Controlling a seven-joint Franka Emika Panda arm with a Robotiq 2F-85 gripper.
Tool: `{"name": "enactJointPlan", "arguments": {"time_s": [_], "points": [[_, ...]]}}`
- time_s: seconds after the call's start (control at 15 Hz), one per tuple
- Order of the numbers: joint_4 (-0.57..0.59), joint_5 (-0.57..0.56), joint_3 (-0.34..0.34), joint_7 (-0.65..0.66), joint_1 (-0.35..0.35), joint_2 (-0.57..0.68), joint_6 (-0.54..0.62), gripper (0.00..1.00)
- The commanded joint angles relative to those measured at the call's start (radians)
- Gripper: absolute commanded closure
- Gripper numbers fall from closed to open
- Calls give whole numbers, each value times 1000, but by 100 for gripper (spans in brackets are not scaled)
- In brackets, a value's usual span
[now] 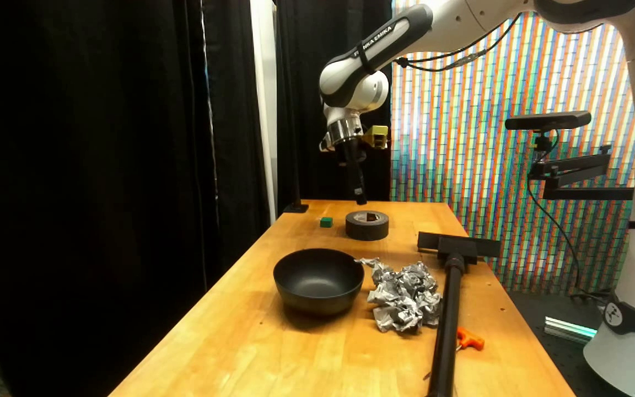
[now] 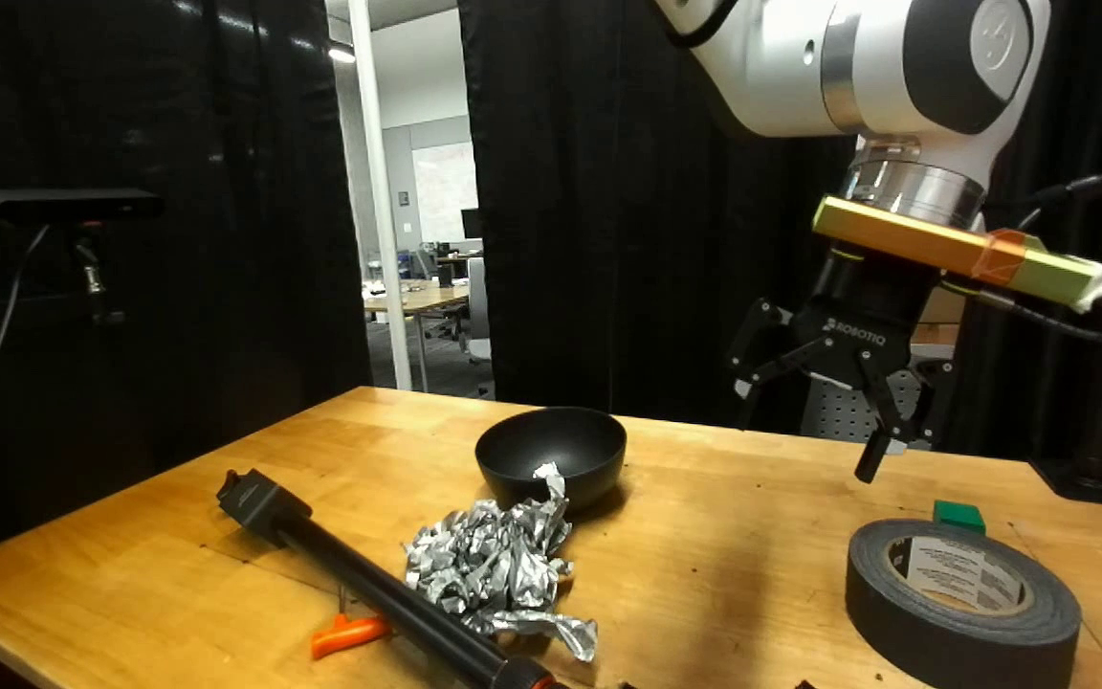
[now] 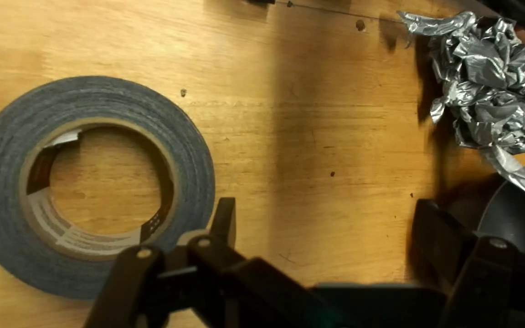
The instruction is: Pick up the tape and green block from the table and put them in the black bowl.
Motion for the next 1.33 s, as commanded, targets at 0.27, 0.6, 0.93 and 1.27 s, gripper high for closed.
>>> {"name": "enactJointPlan", "arguments": {"time_s": [0.27, 0.6, 0.93, 1.27], "points": [[31, 31, -11, 36, -54, 31, -26, 0], [64, 88, -14, 41, -91, 49, -39, 0], [81, 134, -17, 42, -117, 68, -32, 0], [84, 117, -15, 59, -112, 86, -25, 0]]}}
